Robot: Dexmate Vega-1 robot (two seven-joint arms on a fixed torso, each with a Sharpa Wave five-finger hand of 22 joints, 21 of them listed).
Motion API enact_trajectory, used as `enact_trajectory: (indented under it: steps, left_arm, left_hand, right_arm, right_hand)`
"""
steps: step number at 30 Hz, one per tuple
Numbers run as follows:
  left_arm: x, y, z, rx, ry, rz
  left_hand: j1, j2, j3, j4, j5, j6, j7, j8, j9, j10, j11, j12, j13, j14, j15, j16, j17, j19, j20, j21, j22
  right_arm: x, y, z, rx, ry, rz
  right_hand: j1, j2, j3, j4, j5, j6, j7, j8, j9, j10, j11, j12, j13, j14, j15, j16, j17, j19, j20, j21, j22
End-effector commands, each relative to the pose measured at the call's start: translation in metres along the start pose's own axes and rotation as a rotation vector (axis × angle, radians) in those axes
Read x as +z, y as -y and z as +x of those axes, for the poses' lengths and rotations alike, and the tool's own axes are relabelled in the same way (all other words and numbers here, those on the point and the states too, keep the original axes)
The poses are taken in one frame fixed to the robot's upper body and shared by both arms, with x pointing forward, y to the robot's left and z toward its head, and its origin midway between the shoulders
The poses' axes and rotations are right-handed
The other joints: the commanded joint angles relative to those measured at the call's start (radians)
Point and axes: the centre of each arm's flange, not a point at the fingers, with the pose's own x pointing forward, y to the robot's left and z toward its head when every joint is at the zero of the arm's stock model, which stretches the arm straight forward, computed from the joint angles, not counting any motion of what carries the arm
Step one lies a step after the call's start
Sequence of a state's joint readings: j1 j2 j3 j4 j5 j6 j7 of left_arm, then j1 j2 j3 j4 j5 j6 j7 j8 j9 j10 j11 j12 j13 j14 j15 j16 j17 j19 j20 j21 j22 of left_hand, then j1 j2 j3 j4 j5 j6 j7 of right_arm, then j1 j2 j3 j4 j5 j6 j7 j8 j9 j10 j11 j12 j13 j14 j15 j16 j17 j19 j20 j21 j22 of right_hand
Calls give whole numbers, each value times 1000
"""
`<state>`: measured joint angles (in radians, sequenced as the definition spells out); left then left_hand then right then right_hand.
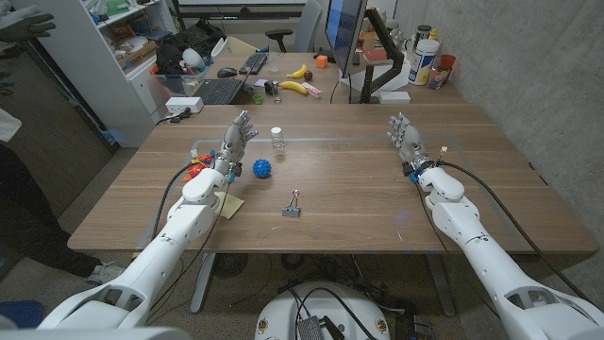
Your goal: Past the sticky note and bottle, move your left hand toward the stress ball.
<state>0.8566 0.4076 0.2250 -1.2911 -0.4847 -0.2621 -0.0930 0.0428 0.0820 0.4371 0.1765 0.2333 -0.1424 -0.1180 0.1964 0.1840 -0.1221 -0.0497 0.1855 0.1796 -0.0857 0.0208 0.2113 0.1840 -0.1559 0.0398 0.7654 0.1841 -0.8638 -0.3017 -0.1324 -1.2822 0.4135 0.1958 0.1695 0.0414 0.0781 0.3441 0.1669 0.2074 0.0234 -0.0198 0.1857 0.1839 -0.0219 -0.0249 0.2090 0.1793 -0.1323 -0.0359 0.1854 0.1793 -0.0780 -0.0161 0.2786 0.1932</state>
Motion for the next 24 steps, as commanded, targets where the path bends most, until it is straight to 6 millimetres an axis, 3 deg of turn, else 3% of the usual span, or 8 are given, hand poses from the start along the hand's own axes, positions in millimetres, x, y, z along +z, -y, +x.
enact_trajectory:
  steps: [1,24]
  left_arm:
    - [11,-1,0,9,39,36]
    - [30,1,7,26,109,154]
  left_hand:
    - [-2,70,6,-1,4,11,3,7,3,7,2,10,2,2,6,6,5,-1,11,-3,1]
    - [8,68,13,-8,7,33,2,11,2,23,4,11,2,9,9,5,4,9,15,-5,0]
  right_arm:
    - [-3,-1,1,1,-7,1]
    - [-6,-1,7,-1,-10,1]
  right_hand:
    - [-4,100,8,-1,5,2,-11,7,1,-5,-4,2,3,-4,7,8,3,-4,5,2,2]
    - [-4,99,8,-1,4,3,-12,7,1,-3,-5,1,3,-3,8,7,3,-3,9,0,3]
